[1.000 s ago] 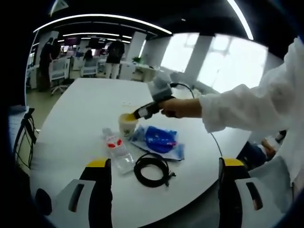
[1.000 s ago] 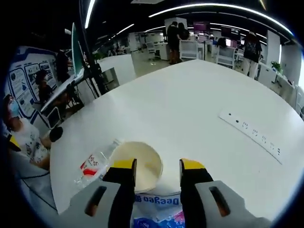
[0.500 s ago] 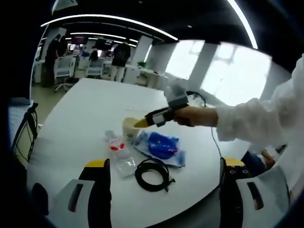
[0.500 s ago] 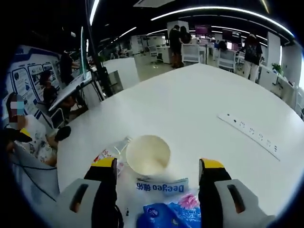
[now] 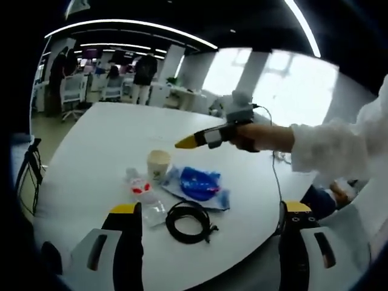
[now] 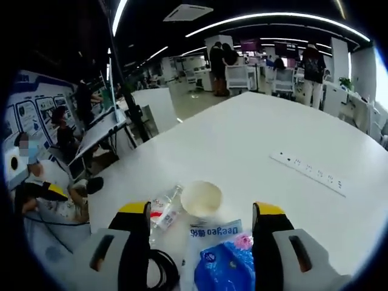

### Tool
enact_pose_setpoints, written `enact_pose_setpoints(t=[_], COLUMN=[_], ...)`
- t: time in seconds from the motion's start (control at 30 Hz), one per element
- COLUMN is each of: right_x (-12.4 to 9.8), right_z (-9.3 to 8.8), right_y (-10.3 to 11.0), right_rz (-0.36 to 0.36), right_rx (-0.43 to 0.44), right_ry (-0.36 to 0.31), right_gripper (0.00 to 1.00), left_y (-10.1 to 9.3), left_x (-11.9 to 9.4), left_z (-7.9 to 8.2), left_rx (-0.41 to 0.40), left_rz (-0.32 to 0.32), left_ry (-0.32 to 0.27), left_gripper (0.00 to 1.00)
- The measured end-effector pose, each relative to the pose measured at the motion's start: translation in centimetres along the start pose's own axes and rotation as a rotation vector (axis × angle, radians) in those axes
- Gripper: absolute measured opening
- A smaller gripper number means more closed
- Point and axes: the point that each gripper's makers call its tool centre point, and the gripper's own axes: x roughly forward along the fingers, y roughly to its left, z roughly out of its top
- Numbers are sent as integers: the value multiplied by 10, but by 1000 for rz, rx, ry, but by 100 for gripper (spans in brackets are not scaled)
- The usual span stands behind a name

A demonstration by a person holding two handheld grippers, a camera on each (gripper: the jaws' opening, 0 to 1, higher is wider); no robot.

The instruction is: Arrange the tabletop items into an orderly group along one side of the table until the central work area is clear of visible clutter.

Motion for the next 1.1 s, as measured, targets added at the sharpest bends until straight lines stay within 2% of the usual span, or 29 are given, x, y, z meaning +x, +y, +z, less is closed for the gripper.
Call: enact_pose_setpoints(t=[0.17,0.27,0.37,0.47,0.53,0.63,0.8,0.93,1.03,1.1], right_x=[-23,-30,-39,-50,-57,-71,-90,-105,-117,-122], right_z=[-9,-14,-17,-18,-17,-13,-18,-24,-28,-36], right_y=[14,9,11,15,15,16,23,25,25,26], right_rz=[3,-5,-13,-19,-23,-37,-45,-55,-65,-93], right_rx=[-23,-14,-9,-6,-4,12,27,43,62,39], right_ry=[16,20,14,4,-4,-37,-51,-70,-94,-80], right_gripper=[68,68,68,69,68,69,69,68,68,69], left_y=[-7,-7,-8,-10,-11,-10,-14,-14,-16,-19], left_x=[0,1,2,1,2,3,3,3,4,4], left_z=[2,-1,-4,-1,-5,-9,-9,-16,-15,-14], left_rx=[2,15,26,74,82,69,59,68,64,57], left_rz=[-21,-18,-19,-6,-4,4,-17,-15,-32,-45], left_ry=[-13,-1,14,4,28,57,57,97,90,87], left_gripper=[90,89,89,86,86,93,91,91,91,91])
